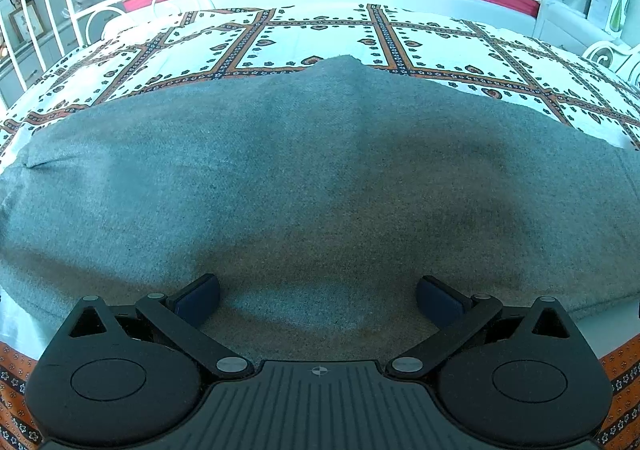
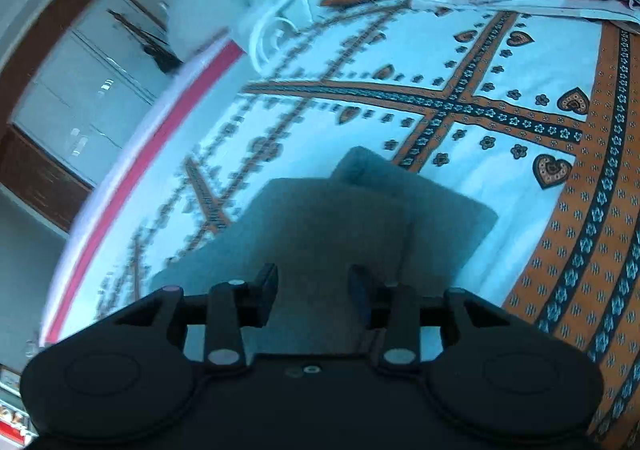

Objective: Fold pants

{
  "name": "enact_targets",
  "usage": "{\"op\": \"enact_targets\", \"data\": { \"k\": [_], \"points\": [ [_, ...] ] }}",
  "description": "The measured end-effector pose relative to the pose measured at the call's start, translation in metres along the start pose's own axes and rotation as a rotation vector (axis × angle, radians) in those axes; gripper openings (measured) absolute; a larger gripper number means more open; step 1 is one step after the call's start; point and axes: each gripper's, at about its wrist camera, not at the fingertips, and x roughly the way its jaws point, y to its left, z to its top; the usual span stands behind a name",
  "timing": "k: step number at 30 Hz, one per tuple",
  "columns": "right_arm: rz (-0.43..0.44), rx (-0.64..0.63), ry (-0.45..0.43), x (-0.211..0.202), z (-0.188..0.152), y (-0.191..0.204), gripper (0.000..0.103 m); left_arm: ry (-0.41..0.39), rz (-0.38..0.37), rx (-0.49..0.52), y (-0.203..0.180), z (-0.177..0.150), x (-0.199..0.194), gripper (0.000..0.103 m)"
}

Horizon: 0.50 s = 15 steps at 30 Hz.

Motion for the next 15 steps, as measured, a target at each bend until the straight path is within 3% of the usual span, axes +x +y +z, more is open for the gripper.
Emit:
{"op": "enact_targets", "data": {
  "k": [3,6,11,15],
  "points": [
    [-0.049,0.009,-0.053,-0.016,-0.003,-0.002,0.032,-0.003,-0.003,0.002,0.001,0.000,0.000,0.103],
    [-0.168,-0.011,-0.064,-0.025,-0.006,-0.009,0.028,-0.002,0.000,0.001,-0.001,0.001,0.001,0.103],
    [-0.069,0.019,-0.018,-0.011,-0.001,-0.022,0.023,-0.003,0.007,-0.005,-0.003,0.002,0.002,0.103],
    [-0.025,0.006,0.028,0.009,0.007,-0.014,0.002,-0.004,0.007,-0.005,-0.002,0.001,0.002,0.103]
  ]
}}
